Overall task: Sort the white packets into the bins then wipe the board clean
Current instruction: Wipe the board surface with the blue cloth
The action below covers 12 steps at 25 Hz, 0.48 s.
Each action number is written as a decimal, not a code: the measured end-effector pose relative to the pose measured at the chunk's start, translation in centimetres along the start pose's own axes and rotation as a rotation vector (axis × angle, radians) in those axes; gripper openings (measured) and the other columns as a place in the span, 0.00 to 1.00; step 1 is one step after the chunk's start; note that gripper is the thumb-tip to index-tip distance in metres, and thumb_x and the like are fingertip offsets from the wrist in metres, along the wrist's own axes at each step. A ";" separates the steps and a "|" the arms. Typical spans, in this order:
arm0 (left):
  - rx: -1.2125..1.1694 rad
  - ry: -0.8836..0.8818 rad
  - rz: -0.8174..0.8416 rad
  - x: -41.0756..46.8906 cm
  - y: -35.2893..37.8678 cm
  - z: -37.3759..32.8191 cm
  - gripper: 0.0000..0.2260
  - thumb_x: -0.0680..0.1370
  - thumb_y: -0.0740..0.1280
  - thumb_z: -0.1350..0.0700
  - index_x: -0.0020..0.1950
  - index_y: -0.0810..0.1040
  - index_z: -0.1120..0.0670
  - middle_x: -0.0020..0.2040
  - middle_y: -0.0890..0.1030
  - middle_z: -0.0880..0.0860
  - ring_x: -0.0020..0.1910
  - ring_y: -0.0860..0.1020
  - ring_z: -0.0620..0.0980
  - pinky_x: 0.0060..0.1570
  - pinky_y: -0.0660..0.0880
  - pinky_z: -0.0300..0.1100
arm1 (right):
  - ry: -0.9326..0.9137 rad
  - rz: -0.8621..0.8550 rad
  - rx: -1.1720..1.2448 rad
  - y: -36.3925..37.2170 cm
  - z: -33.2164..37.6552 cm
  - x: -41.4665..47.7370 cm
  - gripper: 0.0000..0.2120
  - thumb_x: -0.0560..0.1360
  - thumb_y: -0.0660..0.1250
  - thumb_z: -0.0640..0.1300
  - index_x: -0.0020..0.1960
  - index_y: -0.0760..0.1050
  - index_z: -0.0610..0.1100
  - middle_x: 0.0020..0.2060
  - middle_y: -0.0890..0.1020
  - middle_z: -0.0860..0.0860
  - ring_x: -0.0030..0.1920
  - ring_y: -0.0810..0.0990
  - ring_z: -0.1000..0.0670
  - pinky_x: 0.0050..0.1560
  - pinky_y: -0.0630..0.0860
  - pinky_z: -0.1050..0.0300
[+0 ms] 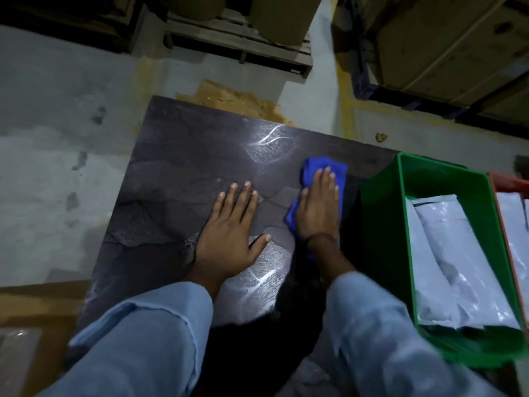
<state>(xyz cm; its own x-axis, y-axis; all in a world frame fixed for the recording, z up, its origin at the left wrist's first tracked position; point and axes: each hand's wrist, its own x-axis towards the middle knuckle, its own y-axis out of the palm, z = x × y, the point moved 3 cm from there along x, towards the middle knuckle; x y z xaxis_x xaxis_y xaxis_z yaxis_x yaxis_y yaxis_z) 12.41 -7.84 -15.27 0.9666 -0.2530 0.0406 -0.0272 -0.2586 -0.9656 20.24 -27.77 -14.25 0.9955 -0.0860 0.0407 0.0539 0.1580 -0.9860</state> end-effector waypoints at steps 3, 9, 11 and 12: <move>0.020 0.010 -0.011 0.2 0.1 0.2 0.39 0.81 0.52 0.33 0.83 0.52 0.57 0.84 0.49 0.57 0.83 0.46 0.59 0.79 0.50 0.58 | 0.217 0.062 -0.028 -0.4 0.1 9.2 0.29 0.82 0.50 0.47 0.79 0.51 0.37 0.79 0.54 0.39 0.79 0.52 0.40 0.77 0.50 0.44; 0.015 0.015 -0.024 0.0 -0.1 0.2 0.38 0.81 0.54 0.34 0.83 0.54 0.58 0.83 0.51 0.58 0.82 0.48 0.59 0.79 0.51 0.58 | -0.093 0.036 -0.028 -0.3 2.2 -7.3 0.29 0.81 0.49 0.49 0.78 0.53 0.37 0.79 0.54 0.40 0.79 0.51 0.42 0.78 0.48 0.46; 0.012 0.017 -0.022 0.1 -0.1 0.0 0.39 0.81 0.54 0.34 0.82 0.54 0.58 0.83 0.52 0.58 0.82 0.48 0.60 0.79 0.50 0.58 | -0.122 0.067 -0.024 -0.7 0.7 -9.2 0.29 0.81 0.51 0.50 0.78 0.54 0.37 0.79 0.54 0.40 0.79 0.51 0.42 0.78 0.48 0.46; 0.008 0.020 -0.015 0.1 -0.2 0.0 0.39 0.81 0.53 0.33 0.82 0.54 0.58 0.83 0.52 0.58 0.82 0.48 0.60 0.79 0.50 0.58 | -0.093 0.079 -0.037 -0.9 0.1 -7.6 0.30 0.81 0.51 0.51 0.78 0.55 0.37 0.78 0.55 0.40 0.79 0.52 0.41 0.78 0.49 0.45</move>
<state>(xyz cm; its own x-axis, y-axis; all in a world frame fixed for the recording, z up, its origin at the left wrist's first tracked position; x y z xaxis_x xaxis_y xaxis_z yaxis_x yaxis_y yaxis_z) 12.48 -7.77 -15.03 0.9616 -0.2677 0.0601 -0.0105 -0.2548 -0.9669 12.59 -27.14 -13.64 0.9996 0.0176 -0.0240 -0.0260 0.1245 -0.9919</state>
